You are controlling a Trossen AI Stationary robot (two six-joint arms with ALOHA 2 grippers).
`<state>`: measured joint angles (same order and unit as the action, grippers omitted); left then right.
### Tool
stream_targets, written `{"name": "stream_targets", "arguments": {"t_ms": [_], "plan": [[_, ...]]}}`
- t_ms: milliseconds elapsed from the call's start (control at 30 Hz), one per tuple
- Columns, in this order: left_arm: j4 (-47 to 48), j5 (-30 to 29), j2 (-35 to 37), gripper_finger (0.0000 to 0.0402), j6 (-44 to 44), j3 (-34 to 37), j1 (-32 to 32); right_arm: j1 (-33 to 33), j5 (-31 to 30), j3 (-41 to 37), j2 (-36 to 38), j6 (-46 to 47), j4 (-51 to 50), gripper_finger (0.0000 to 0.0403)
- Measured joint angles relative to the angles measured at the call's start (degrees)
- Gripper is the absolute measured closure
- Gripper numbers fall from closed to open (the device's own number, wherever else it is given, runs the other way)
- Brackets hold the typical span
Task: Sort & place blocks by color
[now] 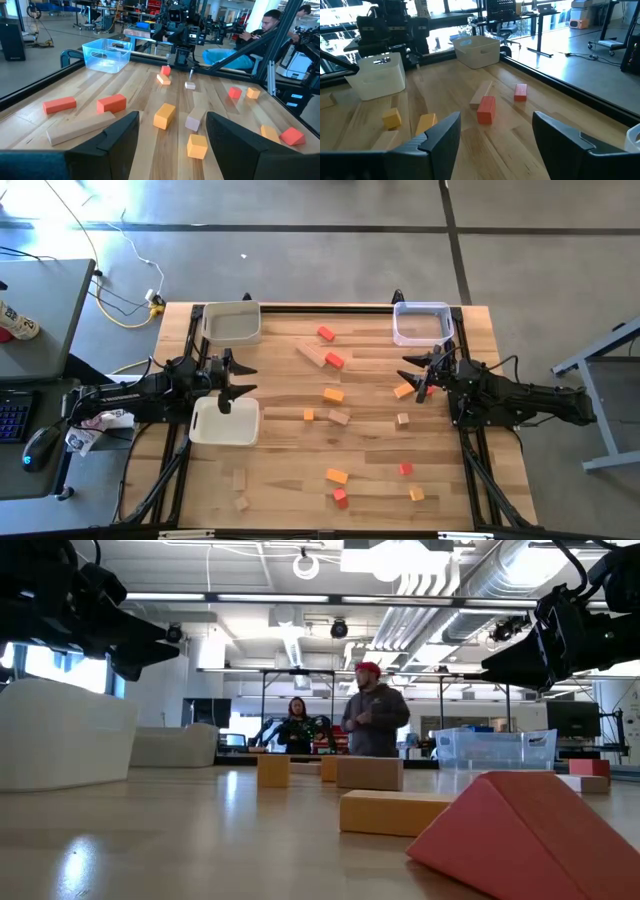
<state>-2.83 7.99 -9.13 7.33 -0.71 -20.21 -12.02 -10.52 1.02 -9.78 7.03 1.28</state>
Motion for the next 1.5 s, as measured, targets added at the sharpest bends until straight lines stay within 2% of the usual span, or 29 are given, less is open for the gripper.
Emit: {"name": "stream_targets", "arguments": {"t_ms": [1000,1233,1400,1500], "plan": [[-0.6,0.0,0.0,0.0181,0.4,0.0,0.0,0.0,0.0,0.0,0.0,0.0,0.0,0.0169],[-5.0,-3.8,0.0,0.0181,10.9,-0.2,0.0,0.0,0.0,0.0,0.0,0.0,0.0,0.0169],[-4.0,-8.7,0.0,0.0181,13.8,-3.7,0.0,0.0,0.0,0.0,0.0,0.0,0.0,0.0169],[1.0,-10.0,-0.1,0.0181,16.9,-7.6,0.0,0.0,0.0,0.0,0.0,0.0,0.0,0.0169]]}}
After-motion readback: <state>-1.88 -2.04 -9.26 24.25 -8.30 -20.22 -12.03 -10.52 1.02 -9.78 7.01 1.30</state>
